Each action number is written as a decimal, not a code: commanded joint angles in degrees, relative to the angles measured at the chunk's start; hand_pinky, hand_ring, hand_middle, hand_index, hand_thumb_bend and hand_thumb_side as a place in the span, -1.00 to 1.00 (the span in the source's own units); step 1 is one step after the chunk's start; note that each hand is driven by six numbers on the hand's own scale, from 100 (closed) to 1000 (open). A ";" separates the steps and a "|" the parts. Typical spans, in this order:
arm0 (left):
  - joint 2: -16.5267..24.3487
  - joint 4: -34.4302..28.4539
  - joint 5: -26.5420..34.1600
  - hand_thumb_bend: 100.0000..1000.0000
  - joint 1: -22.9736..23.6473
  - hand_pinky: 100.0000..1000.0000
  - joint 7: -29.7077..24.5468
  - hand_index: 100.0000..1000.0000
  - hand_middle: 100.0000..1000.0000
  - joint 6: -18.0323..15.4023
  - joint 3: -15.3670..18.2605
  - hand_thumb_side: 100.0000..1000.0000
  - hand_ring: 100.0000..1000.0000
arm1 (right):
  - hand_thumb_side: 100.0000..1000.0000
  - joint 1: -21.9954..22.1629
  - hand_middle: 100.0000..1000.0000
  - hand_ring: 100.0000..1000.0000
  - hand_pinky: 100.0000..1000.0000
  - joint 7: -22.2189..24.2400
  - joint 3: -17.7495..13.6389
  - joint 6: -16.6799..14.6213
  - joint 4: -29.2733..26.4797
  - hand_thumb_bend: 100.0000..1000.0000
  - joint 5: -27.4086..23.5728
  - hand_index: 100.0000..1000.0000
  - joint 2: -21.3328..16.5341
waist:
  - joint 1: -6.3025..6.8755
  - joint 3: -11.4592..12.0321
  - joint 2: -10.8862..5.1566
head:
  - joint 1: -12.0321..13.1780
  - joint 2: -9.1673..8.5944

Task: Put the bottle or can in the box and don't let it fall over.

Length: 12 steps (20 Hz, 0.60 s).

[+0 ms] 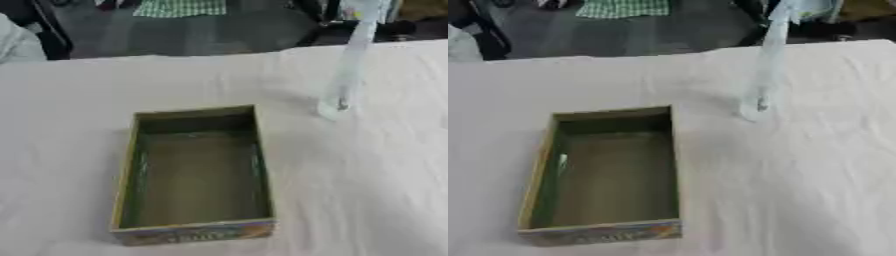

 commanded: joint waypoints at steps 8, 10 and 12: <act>1.26 -1.13 -0.31 0.51 -0.39 0.61 -0.18 0.48 0.96 -0.18 0.39 0.23 1.00 | 0.63 -1.55 0.88 0.34 -0.09 1.48 0.66 3.41 0.02 -1.00 -15.21 1.00 -0.98 | -0.09 0.07 -0.81 | -0.23 -0.37; 1.25 -1.13 -0.30 0.51 -0.37 0.61 -0.21 0.48 0.96 -0.16 0.39 0.23 1.00 | 0.72 -1.75 0.73 0.11 -0.33 1.83 0.81 4.98 0.40 -0.89 -21.09 1.00 -0.92 | -0.11 0.09 -0.83 | -0.26 -0.45; 1.24 -1.13 -0.29 0.51 -0.36 0.61 -0.20 0.48 0.96 -0.16 0.40 0.23 1.00 | 0.82 -1.92 0.52 -0.12 -0.50 1.71 0.90 6.56 0.90 -0.69 -26.52 1.00 -0.89 | -0.12 0.12 -0.85 | -0.26 -0.59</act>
